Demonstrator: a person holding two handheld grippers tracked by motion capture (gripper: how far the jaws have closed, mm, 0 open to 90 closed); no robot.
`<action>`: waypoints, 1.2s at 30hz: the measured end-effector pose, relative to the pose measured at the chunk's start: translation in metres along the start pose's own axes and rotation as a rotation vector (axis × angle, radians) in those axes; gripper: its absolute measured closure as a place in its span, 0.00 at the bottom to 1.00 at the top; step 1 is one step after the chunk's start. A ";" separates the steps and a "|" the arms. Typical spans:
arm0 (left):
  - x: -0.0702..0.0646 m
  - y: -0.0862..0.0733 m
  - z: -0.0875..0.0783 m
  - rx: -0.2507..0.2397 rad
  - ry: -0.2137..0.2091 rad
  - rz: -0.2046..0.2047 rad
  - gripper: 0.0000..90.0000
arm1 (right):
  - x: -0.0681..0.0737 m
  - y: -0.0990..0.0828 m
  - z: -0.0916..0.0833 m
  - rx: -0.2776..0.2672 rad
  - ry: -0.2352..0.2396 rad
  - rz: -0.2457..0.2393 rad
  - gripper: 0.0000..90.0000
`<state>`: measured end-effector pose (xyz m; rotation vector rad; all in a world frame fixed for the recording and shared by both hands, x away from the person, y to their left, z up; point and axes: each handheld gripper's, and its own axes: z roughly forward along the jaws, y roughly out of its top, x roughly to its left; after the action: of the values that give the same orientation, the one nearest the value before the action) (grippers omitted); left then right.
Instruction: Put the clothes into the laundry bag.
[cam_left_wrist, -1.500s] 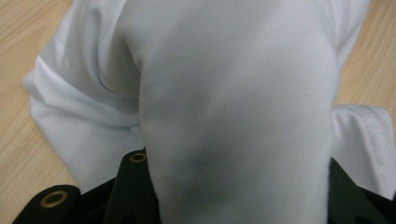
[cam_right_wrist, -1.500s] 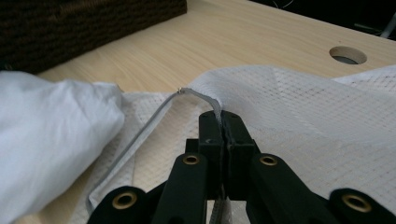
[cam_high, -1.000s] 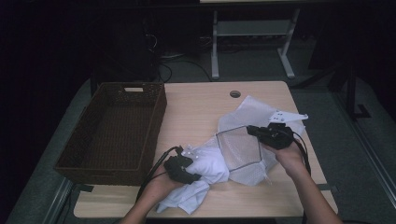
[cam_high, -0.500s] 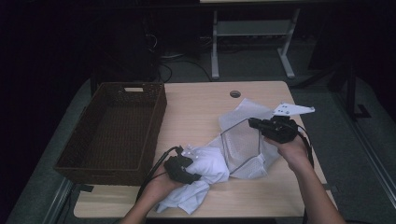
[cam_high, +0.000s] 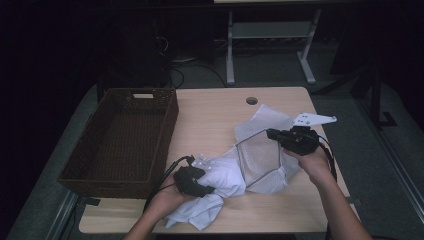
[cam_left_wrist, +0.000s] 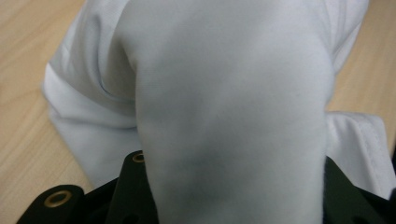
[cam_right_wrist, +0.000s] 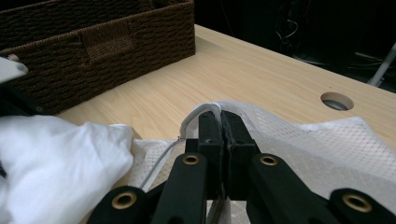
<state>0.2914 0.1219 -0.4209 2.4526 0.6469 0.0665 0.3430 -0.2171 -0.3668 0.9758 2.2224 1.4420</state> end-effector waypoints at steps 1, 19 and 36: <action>-0.001 0.001 -0.002 -0.005 -0.001 0.012 0.65 | 0.000 -0.001 0.000 0.001 0.002 0.000 0.97; -0.019 0.052 -0.008 -0.055 -0.023 0.209 0.65 | 0.004 -0.003 0.003 0.020 0.035 -0.005 0.97; -0.019 0.090 0.031 -0.024 -0.079 0.291 0.65 | 0.008 -0.006 0.001 0.031 0.055 -0.007 0.97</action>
<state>0.3196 0.0335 -0.3942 2.4948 0.2506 0.0909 0.3355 -0.2122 -0.3721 0.9481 2.2909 1.4523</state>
